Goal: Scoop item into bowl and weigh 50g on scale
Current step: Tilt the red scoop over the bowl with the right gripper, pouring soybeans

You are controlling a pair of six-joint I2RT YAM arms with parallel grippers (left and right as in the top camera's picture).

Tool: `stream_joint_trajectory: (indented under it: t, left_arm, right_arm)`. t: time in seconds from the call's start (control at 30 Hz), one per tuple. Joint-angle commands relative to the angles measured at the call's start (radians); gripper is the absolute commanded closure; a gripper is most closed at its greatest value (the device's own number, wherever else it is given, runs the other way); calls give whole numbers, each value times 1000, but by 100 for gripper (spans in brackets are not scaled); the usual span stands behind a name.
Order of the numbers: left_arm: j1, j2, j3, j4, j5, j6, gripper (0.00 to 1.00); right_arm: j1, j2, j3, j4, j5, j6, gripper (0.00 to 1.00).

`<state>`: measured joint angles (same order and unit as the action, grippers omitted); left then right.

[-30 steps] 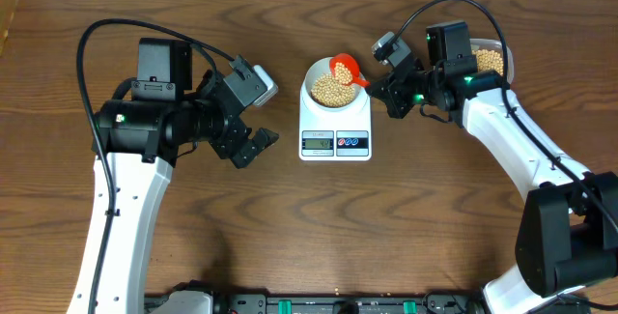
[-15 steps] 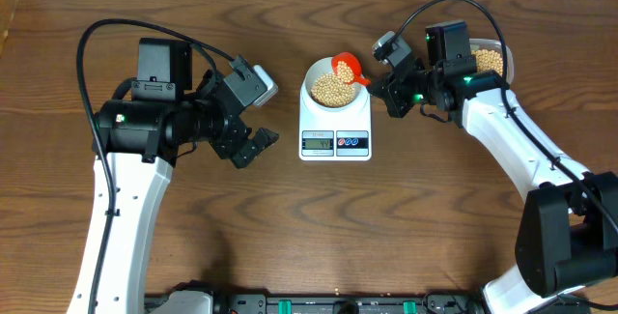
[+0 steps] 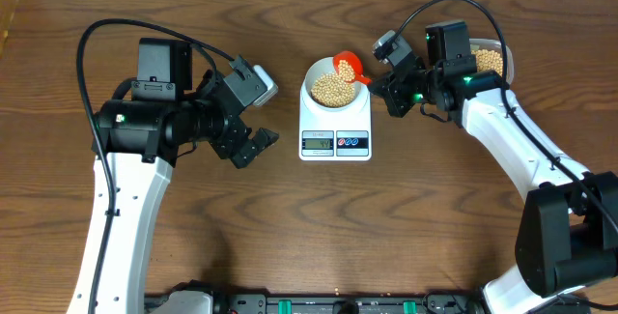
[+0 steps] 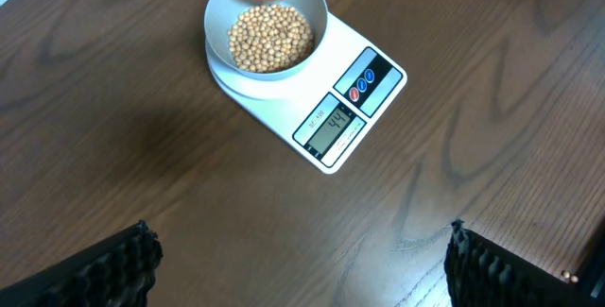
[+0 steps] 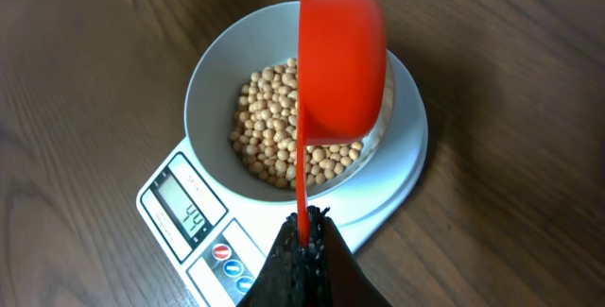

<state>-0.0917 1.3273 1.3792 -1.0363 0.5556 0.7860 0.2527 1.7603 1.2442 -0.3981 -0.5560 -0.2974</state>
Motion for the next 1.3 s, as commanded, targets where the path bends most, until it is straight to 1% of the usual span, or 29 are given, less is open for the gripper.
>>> stream_joint_trajectory:
  t: [0.0, 0.17, 0.27, 0.43, 0.53, 0.67, 0.93, 1.03, 1.17, 1.27]
  left_arm:
    - [3, -1, 18, -3, 16, 6, 2]
    - [3, -2, 18, -3, 16, 6, 3]
    - [3, -1, 18, -3, 16, 6, 2]
    - [3, -1, 18, -3, 16, 6, 2]
    - [3, -1, 18, -3, 16, 6, 2]
    - [3, -1, 18, -3, 16, 6, 2]
    - [3, -1, 18, -3, 16, 6, 2]
    - [3, -1, 18, -3, 16, 6, 2]
    - [3, -1, 18, -3, 16, 6, 2]
    - [3, -1, 18, -3, 16, 6, 2]
  right_arm:
    - [4, -21, -1, 5, 16, -14, 99]
    - [5, -30, -1, 6, -16, -14, 99]
    - [5, -28, -1, 5, 8, -14, 99]
    - [9, -40, -1, 5, -14, -14, 99]
    - [11, -40, -1, 4, 16, -15, 99]
    - [14, -61, -1, 3, -23, -13, 99]
    - [25, -68, -1, -2, -38, -14, 99]
    - [32, -60, -2, -8, 9, -14, 99]
    - [32, -67, -1, 4, -15, -14, 99]
    - [32, -58, -2, -2, 16, -14, 99]
